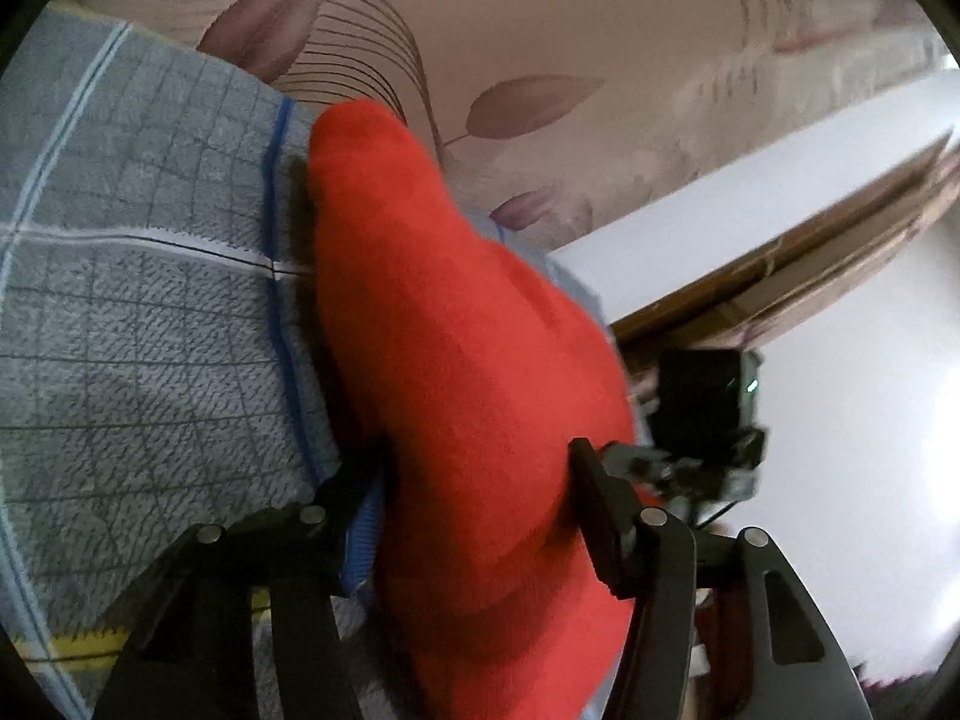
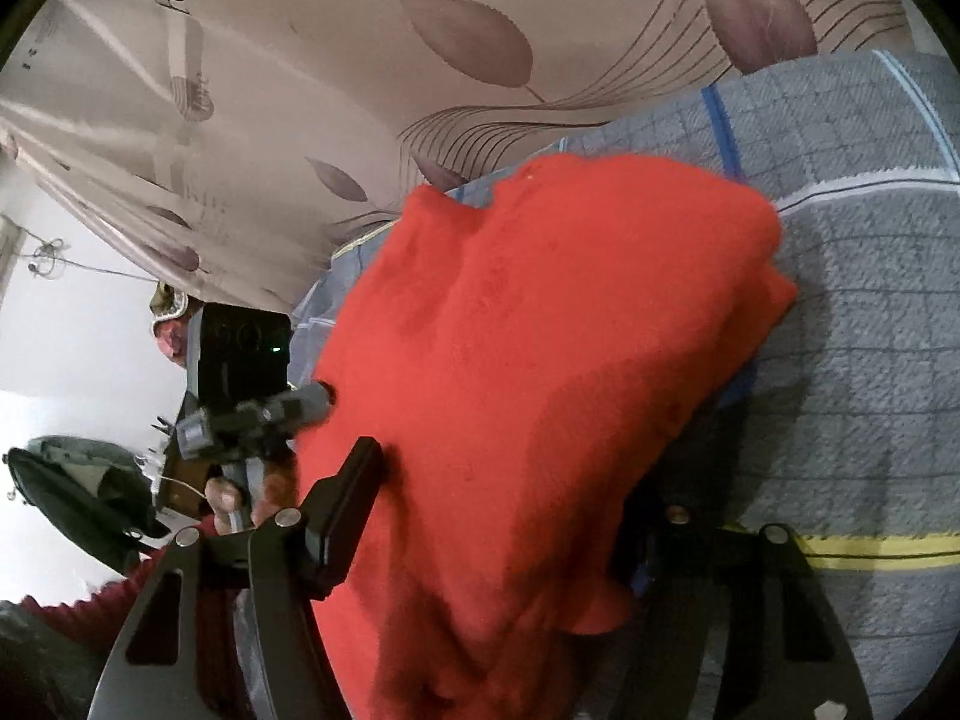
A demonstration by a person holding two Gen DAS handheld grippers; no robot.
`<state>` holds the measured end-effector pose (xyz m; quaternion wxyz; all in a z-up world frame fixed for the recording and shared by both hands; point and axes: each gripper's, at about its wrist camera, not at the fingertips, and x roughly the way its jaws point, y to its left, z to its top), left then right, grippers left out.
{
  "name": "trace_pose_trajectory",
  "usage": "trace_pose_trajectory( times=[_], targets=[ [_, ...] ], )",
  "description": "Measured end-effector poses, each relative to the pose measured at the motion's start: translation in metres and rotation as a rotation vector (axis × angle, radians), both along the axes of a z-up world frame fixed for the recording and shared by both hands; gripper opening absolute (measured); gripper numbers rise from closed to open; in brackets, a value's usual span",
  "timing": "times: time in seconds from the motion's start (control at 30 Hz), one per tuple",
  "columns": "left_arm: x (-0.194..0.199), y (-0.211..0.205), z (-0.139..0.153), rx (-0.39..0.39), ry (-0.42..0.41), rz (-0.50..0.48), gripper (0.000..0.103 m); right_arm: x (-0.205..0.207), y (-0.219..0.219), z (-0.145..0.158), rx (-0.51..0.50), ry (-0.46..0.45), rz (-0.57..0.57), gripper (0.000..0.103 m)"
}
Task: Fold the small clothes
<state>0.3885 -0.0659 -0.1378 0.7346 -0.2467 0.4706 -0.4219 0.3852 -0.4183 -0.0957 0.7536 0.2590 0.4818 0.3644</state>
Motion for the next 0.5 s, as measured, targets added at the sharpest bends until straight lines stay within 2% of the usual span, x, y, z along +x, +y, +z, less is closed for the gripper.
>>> trace_pose_trajectory(
  times=[0.13, 0.27, 0.3, 0.33, 0.4, 0.5],
  targets=[
    [0.001, 0.003, -0.001, -0.003, -0.014, -0.003, 0.060, -0.003, 0.001, 0.000, 0.006, -0.017, -0.006, 0.067],
    [0.001, -0.009, 0.002, 0.066, -0.061, 0.008, 0.059, -0.001, 0.013, 0.001, -0.021, -0.028, -0.017, 0.066],
    [0.001, -0.010, 0.002, 0.076, -0.064, 0.021, 0.053, -0.002, 0.017, 0.000, -0.040, -0.030, -0.014, 0.054],
    [0.000, -0.011, 0.002, 0.085, -0.064, 0.029, 0.041, -0.002, 0.021, -0.002, -0.053, -0.017, -0.009, 0.032],
    [0.000, -0.009, 0.003, 0.104, -0.073, 0.052, 0.036, -0.004, 0.025, -0.002, -0.061, -0.020, -0.022, 0.031],
    [-0.009, -0.011, 0.007, 0.152, -0.115, 0.090, 0.033, -0.008, 0.028, 0.003, -0.069, -0.034, -0.054, 0.029]
  ],
)
